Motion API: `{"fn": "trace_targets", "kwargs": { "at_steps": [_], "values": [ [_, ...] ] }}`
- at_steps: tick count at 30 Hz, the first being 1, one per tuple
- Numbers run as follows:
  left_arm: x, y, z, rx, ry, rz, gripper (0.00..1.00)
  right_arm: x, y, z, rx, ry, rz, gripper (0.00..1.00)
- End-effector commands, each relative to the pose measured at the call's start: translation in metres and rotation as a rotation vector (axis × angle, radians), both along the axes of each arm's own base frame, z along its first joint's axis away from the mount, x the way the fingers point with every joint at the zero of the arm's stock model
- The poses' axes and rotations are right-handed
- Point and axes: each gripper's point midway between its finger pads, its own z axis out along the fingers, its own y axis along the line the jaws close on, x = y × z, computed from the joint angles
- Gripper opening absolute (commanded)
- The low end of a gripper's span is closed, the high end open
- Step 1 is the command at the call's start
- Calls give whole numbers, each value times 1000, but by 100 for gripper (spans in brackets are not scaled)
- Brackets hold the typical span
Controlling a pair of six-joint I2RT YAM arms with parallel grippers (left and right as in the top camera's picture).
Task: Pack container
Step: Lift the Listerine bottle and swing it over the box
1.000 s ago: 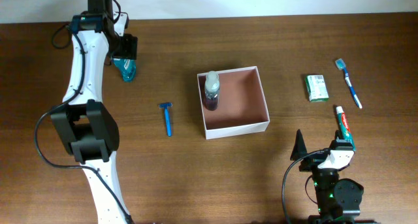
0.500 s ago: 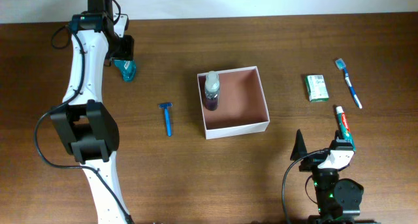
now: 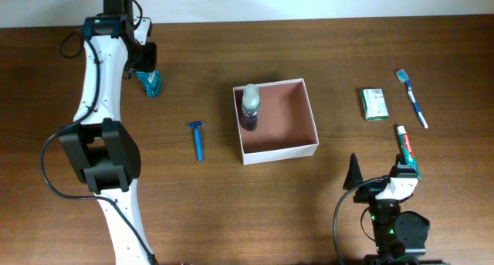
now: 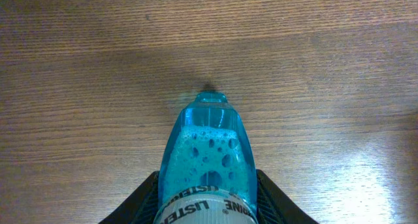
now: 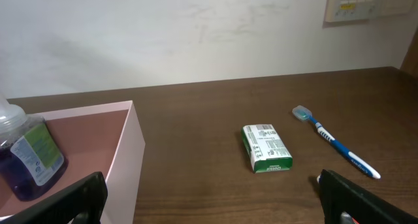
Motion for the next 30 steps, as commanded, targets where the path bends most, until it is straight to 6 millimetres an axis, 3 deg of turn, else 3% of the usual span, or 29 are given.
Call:
{"fn": "trace_targets", "kwargs": {
  "at_steps": [1,3,12,20,26,30],
  "values": [
    [2,4,20,4,-40,-1,28,0,-2,-3,10,0,-13,98],
    [3,4,35,3,-71,3,20,0,-2,-3,10,0,-13,98],
    [-2,-20,120,-117,-249,-33,21,0,-2,-3,10,0,-13,98],
    [-33,-61,214,-309,-425,-154,21,0,-2,-3,10,0,-13,98],
    [-70,-110,275,-398,-533,-293,21,0,-2,-3,10,0,-13,98],
    [-96,-151,301,-436,-568,-372,21,0,-2,-3,10,0,-13,98]
  ]
}}
